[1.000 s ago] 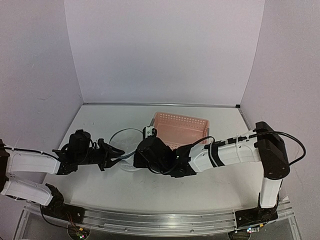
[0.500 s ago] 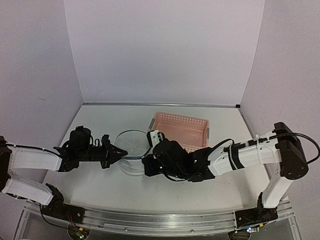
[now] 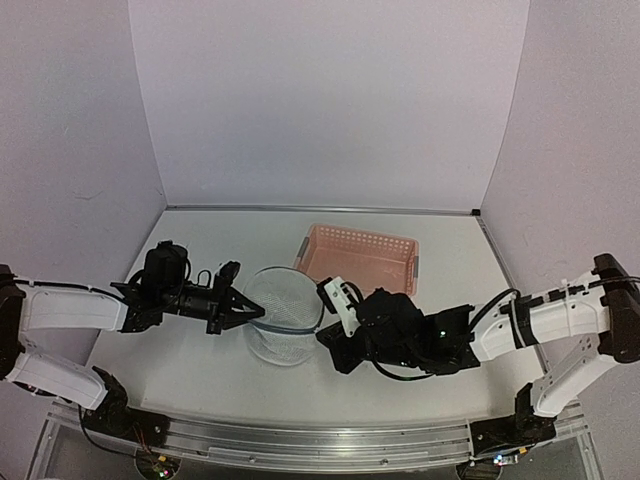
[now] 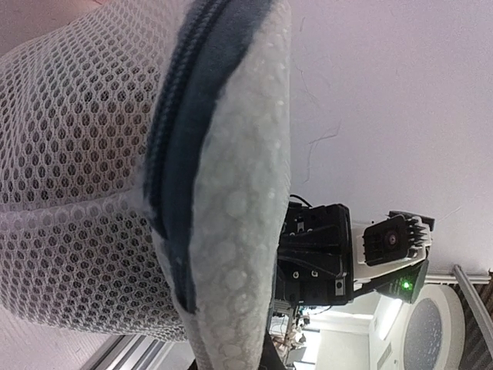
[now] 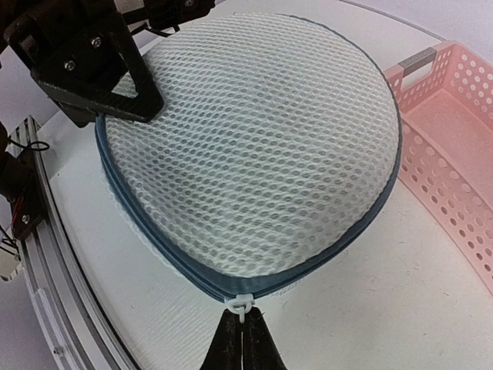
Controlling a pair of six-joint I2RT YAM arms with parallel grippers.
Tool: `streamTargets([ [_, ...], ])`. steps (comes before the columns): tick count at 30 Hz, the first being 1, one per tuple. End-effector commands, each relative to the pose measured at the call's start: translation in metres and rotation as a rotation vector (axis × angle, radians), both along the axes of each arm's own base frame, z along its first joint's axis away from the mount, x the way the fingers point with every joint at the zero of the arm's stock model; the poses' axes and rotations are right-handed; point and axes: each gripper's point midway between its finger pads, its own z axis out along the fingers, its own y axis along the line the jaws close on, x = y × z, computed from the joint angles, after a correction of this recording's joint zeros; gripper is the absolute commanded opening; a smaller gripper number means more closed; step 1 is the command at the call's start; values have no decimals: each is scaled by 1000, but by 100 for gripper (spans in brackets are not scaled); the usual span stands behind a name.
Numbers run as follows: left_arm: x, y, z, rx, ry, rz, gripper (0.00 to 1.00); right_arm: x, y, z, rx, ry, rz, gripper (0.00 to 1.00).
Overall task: Unzip the laundry bag and remove the bra
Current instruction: Unzip the zipper of the laundry bag.
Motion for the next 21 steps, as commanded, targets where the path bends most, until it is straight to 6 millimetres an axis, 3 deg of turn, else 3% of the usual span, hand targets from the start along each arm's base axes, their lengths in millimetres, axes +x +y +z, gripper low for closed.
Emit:
streamTargets([
  [1,3,-5,25,-27,-132,-82,0,9,-24,9,-33,-87,2,0],
  [5,-1,-5,24,-13,-148,-111,0,22,-38,4,-56,-97,-11,0],
  [13,-4,-5,25,51,-196,-169,0,51,-46,7,-67,-108,-8,0],
  [21,-9,-11,19,79,-204,-242,0,73,-40,7,-63,-112,-16,0],
])
